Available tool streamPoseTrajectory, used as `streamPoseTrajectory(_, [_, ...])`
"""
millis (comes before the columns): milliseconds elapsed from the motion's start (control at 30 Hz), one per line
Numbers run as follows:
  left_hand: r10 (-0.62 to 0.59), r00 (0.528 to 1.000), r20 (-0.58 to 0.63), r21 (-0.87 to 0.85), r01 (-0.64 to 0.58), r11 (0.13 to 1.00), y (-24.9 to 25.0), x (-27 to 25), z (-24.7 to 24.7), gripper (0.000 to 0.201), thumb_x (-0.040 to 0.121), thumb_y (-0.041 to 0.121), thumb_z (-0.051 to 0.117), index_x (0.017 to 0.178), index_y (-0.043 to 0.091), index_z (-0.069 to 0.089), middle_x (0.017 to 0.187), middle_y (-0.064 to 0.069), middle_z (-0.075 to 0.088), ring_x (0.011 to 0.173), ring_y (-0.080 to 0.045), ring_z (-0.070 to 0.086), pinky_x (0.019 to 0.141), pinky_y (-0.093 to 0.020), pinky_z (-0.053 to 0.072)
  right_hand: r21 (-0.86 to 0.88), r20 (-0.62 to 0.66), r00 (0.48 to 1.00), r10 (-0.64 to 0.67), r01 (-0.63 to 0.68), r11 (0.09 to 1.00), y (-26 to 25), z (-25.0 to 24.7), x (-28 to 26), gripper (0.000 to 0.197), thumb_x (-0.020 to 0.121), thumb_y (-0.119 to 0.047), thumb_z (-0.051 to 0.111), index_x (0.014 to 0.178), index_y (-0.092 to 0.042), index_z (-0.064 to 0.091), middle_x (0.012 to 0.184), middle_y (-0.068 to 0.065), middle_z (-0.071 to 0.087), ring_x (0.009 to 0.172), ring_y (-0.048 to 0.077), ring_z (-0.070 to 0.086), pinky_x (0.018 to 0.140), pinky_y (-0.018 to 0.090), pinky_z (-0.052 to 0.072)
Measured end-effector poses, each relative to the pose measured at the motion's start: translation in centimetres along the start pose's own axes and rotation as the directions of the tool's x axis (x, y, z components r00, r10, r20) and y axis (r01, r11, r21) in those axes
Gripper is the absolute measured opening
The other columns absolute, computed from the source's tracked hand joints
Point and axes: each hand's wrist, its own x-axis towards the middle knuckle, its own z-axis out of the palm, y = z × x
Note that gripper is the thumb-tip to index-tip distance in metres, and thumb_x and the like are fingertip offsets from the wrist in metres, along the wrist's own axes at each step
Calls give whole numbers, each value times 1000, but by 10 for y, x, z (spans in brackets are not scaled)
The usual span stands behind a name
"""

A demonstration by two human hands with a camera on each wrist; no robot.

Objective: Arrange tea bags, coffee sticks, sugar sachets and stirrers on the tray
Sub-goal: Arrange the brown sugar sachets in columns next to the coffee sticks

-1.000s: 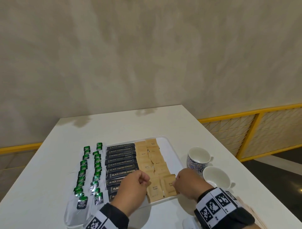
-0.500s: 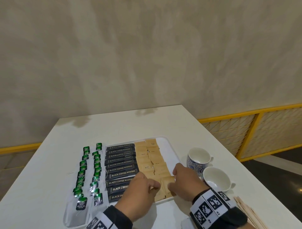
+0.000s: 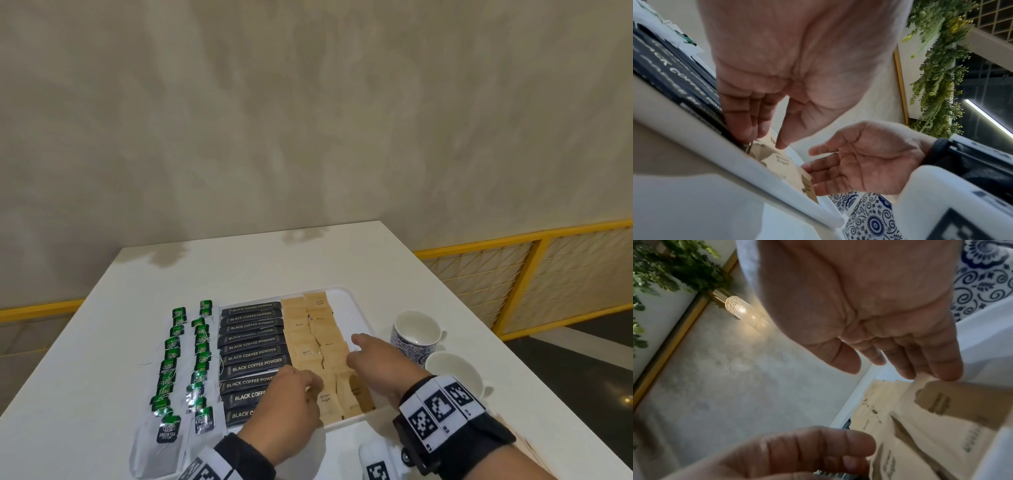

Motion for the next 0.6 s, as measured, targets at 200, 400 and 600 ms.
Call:
streamPoseTrajectory(200, [-31,999,-19,-34,30,999,2,2,-2,24,97,14,47,113,20,63,117,1,45,94,-11,57,52,2,39,37,-8,999,42,-42,998,-2,-1,11,47,97,-8,35,144,-5,34,137,19,49,126,34,49,99,36,44])
streamPoseTrajectory(400, [-81,997,-9,-85,80,993,2,3,-3,24,95,11,46,111,21,62,116,1,49,82,-4,56,53,1,41,112,40,986,162,-165,980,-9,-6,17,39,95,-4,43,132,3,47,85,2,41,87,22,53,74,30,44])
streamPoseTrajectory(600, [-151,989,-4,-223,146,964,6,12,-13,44,90,0,47,131,17,45,131,1,49,115,-7,51,94,-21,49,201,22,997,70,-73,977,-21,-14,44,39,96,-8,48,134,2,47,136,22,48,69,9,44,66,18,41])
